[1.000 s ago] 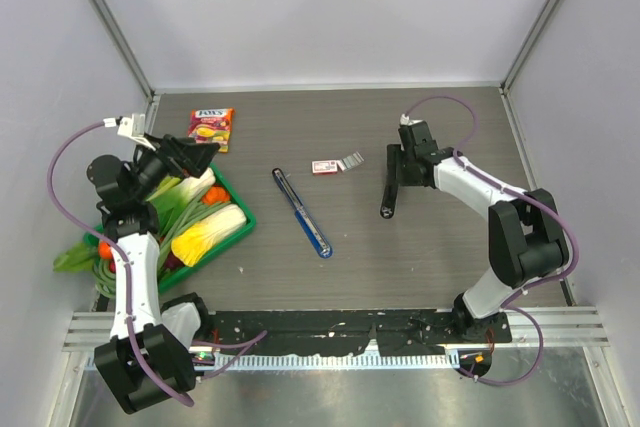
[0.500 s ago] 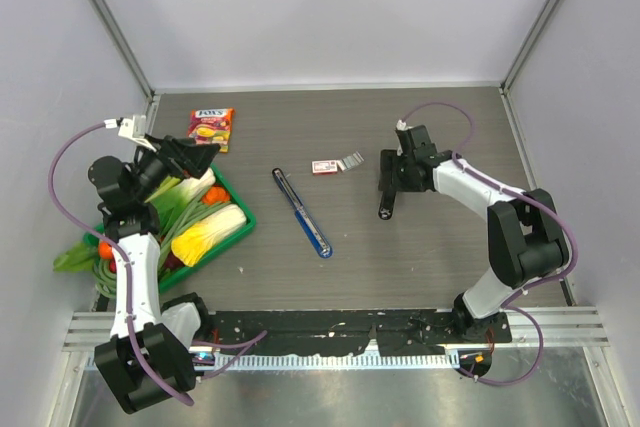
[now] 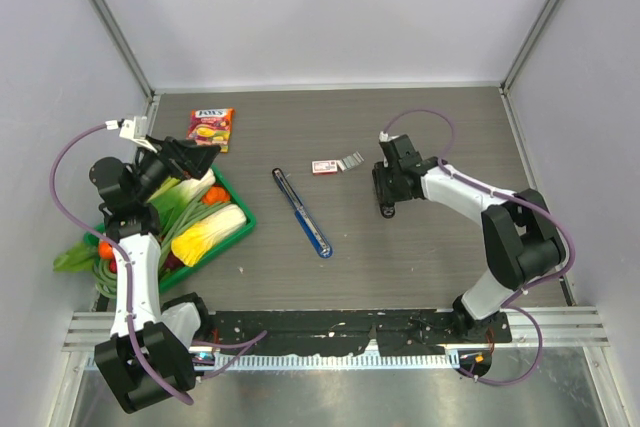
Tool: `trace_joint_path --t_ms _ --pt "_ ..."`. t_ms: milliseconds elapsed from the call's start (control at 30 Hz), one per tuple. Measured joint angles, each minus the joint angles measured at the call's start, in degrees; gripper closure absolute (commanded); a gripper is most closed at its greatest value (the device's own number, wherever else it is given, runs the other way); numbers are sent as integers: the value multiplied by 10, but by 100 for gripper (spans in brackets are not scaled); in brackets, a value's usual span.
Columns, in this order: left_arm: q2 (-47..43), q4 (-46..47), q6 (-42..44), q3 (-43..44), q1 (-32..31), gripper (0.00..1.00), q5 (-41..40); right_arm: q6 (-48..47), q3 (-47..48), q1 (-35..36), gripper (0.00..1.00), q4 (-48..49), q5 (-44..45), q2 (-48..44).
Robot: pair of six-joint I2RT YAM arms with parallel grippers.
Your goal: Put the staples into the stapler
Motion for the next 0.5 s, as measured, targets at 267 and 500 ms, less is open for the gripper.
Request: trace_joint_path --t_ms 267,500 --pt "0 0 0 0 0 0 0 -45 24 28 91 -30 52 0" --pt "0 9 -5 -2 0 0 1 -132 29 117 95 -37 69 0"
